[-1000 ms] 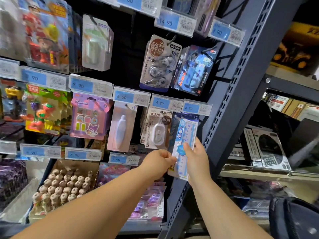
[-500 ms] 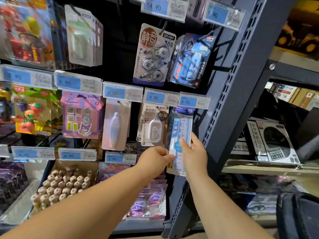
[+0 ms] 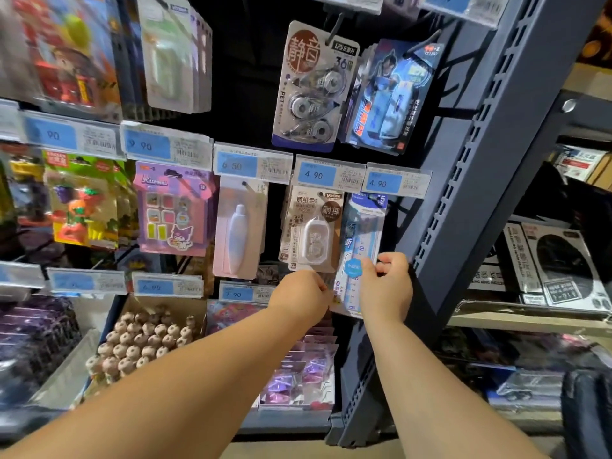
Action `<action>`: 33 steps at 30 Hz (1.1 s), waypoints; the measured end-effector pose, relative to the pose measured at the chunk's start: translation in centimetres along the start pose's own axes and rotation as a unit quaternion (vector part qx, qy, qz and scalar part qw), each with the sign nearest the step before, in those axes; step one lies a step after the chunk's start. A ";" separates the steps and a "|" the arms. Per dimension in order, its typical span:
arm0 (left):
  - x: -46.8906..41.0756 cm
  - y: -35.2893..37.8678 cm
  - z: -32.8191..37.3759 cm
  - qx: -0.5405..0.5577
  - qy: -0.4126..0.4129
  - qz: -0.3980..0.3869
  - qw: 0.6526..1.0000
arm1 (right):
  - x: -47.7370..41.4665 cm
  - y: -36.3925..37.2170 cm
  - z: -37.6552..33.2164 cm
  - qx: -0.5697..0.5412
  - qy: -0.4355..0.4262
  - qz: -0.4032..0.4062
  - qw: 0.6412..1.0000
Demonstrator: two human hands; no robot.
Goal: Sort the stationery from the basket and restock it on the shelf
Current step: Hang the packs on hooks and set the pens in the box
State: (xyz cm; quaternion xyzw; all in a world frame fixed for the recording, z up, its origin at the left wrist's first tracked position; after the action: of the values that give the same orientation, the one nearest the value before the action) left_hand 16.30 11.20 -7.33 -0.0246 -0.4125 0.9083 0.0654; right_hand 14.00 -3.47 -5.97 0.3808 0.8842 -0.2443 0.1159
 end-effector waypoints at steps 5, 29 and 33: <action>0.7 -1.7 -2.4 -0.031 0.013 -0.029 0.999 | 1.0 -0.2 -0.3 0.028 -0.050 0.038 0.998; 21.8 -18.3 -56.7 -0.157 -0.374 -0.095 0.909 | 42.1 35.6 -2.7 0.117 -0.066 -0.664 0.735; 25.6 -15.9 -63.3 -0.137 -0.431 -0.127 0.883 | 49.5 40.2 -1.1 0.185 0.019 -0.721 0.668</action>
State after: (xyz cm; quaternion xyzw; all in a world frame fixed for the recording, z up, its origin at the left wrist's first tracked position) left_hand -1.20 72.34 -36.78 0.4134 -0.5199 0.7475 -0.0085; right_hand 9.55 51.38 -38.19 -0.3574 0.8219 -0.4029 -0.1857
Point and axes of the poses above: each hand's wrist, its own x-axis away from the middle knuckle, its own y-axis out of the palm, z = x × y, the point moved 4 cm from there along -x, towards the middle knuckle, and after that the axes turned 6 degrees about -y, right-handed, at the moved point
